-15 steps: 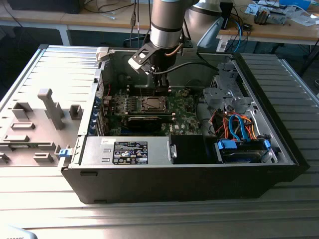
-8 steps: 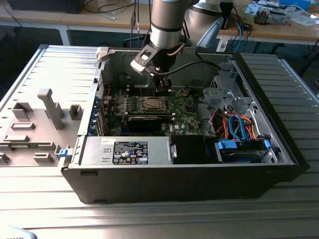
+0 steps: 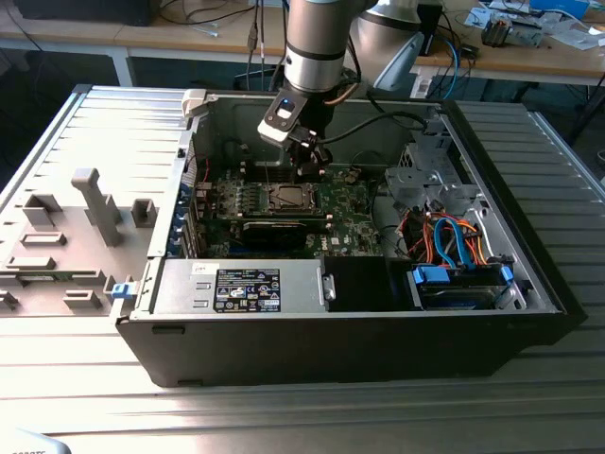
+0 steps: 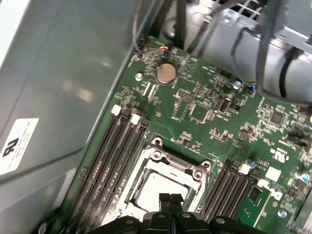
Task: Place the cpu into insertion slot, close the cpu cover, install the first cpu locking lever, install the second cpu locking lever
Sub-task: 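Install the first cpu locking lever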
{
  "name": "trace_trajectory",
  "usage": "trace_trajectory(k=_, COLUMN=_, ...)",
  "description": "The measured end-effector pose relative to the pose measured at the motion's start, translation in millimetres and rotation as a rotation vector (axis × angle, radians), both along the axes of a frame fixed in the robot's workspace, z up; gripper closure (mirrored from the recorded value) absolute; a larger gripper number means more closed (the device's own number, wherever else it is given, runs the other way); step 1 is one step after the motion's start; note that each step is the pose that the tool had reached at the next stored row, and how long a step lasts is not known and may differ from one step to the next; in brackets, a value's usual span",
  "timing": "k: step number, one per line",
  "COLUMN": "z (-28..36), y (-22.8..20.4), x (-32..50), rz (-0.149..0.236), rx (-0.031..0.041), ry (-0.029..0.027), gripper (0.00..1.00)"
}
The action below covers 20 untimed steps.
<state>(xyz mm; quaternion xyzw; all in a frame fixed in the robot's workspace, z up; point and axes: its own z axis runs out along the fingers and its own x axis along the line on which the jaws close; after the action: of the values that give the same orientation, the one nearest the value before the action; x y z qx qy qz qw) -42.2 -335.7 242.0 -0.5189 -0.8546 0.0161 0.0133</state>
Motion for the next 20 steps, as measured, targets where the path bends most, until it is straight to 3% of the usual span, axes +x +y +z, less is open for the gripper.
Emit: trace_trajectory(k=20, z=0.0, y=0.0, x=0.0, rz=0.245, rx=0.0, ry=0.0, gripper=0.89)
